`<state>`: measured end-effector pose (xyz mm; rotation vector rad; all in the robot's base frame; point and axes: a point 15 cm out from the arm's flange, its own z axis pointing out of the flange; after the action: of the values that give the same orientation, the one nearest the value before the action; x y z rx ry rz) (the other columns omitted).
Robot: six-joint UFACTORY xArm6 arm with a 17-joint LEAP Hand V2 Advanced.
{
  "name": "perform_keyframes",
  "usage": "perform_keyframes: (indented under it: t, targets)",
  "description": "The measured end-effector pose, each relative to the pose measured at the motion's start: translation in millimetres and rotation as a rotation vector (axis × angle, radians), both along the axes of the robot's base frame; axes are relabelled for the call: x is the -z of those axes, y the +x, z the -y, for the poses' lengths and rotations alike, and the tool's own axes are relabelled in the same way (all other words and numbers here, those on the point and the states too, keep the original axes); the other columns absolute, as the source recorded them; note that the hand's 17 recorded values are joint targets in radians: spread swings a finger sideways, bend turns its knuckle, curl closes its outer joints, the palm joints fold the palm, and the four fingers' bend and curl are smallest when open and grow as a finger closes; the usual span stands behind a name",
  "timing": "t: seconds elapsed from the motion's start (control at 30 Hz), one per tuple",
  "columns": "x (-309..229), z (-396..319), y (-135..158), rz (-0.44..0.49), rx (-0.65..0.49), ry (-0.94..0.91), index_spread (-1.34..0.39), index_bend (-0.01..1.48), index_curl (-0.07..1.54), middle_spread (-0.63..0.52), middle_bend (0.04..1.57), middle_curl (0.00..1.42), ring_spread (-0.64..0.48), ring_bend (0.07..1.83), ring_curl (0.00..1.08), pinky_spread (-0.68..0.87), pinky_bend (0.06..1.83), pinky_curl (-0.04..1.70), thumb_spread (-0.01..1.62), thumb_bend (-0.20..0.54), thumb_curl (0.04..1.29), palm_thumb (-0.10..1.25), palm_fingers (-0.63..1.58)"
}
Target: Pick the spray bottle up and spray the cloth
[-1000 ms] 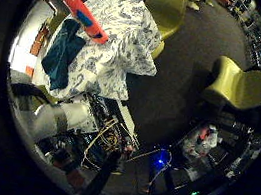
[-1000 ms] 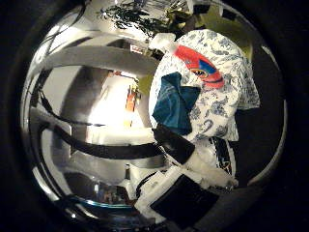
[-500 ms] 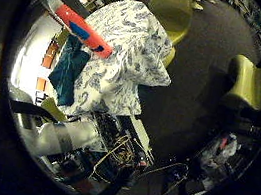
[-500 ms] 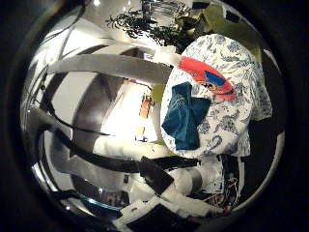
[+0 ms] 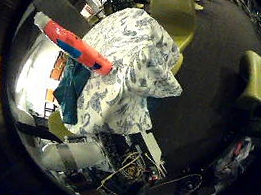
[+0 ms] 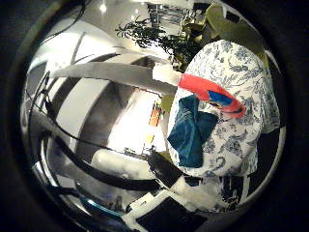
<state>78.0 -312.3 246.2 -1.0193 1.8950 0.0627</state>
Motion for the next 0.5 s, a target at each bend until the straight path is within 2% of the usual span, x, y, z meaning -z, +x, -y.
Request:
perform_keyframes:
  t: [0.5]
  targets:
    - [31,-13,30,0.032,-0.097,0.096,-0.14,0.16,0.28,0.21,0.36,0.33,0.25,0.49,0.25,0.43,0.90,0.00,1.02,-0.024,0.30,0.52,0.06]
